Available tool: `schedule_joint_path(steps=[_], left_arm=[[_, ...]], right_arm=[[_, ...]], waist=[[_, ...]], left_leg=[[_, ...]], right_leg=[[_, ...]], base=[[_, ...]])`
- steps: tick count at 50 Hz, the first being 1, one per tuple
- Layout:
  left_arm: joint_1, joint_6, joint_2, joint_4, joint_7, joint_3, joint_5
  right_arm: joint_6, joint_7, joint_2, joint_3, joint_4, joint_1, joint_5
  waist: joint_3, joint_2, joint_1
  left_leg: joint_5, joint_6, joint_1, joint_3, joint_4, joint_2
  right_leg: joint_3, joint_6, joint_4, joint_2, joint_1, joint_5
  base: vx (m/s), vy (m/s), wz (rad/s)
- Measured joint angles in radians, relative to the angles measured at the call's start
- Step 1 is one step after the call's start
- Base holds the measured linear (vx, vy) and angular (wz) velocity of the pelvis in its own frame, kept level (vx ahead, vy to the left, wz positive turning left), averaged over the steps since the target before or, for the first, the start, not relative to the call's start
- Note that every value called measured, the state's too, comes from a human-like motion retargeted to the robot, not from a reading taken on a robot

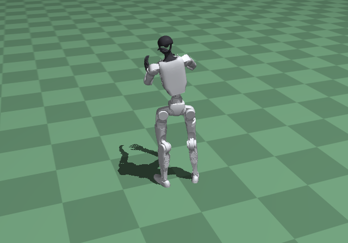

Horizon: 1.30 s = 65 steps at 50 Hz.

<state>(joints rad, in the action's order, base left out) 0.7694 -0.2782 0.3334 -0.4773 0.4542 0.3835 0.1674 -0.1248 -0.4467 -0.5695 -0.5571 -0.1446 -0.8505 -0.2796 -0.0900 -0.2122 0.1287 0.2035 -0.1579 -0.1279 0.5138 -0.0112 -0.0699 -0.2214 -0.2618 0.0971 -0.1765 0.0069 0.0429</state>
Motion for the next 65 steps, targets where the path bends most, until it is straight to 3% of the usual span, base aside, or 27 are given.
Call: schedule_joint_path(steps=[7, 15, 25, 32, 37, 52, 60, 65], left_arm=[[0.084, 0.025, 0.071, 0.111, 0.053, 0.019, 0.021], [0.332, 0.054, 0.261, 0.074, 0.089, 0.104, 0.114], [0.74, 0.045, 0.477, -0.364, 0.088, 0.31, 0.465], [0.974, 0.097, 0.535, -0.752, 0.095, 0.419, 0.661], [1.068, 0.125, 0.572, -0.908, 0.116, 0.431, 0.728], [0.961, 0.047, 0.653, -0.863, 0.121, 0.405, 0.743], [0.735, -0.026, 0.652, -0.701, 0.032, 0.399, 0.489], [0.56, -0.068, 0.623, -0.544, -0.062, 0.314, 0.341]], right_arm=[[-0.018, 0.009, 0.042, 0.074, 0.125, 0.212, 0.125], [-0.02, 0.019, 0.004, 0.081, 0.245, 0.322, 0.233], [-0.021, -0.005, -0.036, 0.088, 0.352, 0.348, 0.371], [-0.006, -0.017, -0.05, 0.093, 0.392, 0.347, 0.394], [0.001, -0.016, -0.069, 0.106, 0.417, 0.361, 0.385], [-0.033, -0.022, -0.086, 0.175, 0.442, 0.468, 0.419], [-0.084, 0.022, -0.046, 0.219, 0.426, 0.543, 0.407], [-0.115, 0.071, -0.011, 0.247, 0.408, 0.597, 0.42]], waist=[[-0.019, 0.039, -0.039], [-0.052, 0.085, -0.102], [-0.128, 0.112, -0.201], [-0.179, 0.103, -0.271], [-0.205, 0.087, -0.306], [-0.199, 0.06, -0.307], [-0.153, 0.064, -0.267], [-0.118, 0.069, -0.238]], left_leg=[[-0.007, 0.0, 0.02, -0.006, -0.001, 0.013], [-0.026, -0.004, 0.057, -0.003, -0.007, 0.033], [-0.065, -0.009, 0.099, 0.011, -0.028, 0.055], [-0.092, -0.016, 0.118, 0.026, -0.052, 0.058], [-0.11, -0.026, 0.126, 0.039, -0.072, 0.056], [-0.117, -0.044, 0.139, 0.059, -0.076, 0.042], [-0.109, -0.042, 0.127, 0.048, -0.076, 0.044], [-0.097, -0.041, 0.115, 0.036, -0.07, 0.048]], right_leg=[[-0.003, 0.0, 0.0, -0.013, -0.017, -0.003], [0.004, 0.0, -0.013, -0.03, -0.053, -0.024], [0.018, 0.0, -0.051, -0.04, -0.097, -0.074], [0.029, 0.0, -0.076, -0.032, -0.124, -0.109], [0.038, 0.0, -0.091, -0.02, -0.141, -0.132], [0.048, 0.0, -0.109, 0.001, -0.159, -0.153], [0.039, 0.0, -0.099, -0.005, -0.144, -0.13], [0.03, 0.0, -0.091, -0.015, -0.125, -0.108]], base=[[0.0, 0.0, 0.0], [-0.04, 0.06, -0.03], [-0.06, 0.06, -0.1], [-0.06, 0.03, -0.13], [0.0, 0.0, 0.0], [0.0, 0.0, 0.0], [0.01, 0.0, 0.01], [0.06, -0.01, 0.14]])
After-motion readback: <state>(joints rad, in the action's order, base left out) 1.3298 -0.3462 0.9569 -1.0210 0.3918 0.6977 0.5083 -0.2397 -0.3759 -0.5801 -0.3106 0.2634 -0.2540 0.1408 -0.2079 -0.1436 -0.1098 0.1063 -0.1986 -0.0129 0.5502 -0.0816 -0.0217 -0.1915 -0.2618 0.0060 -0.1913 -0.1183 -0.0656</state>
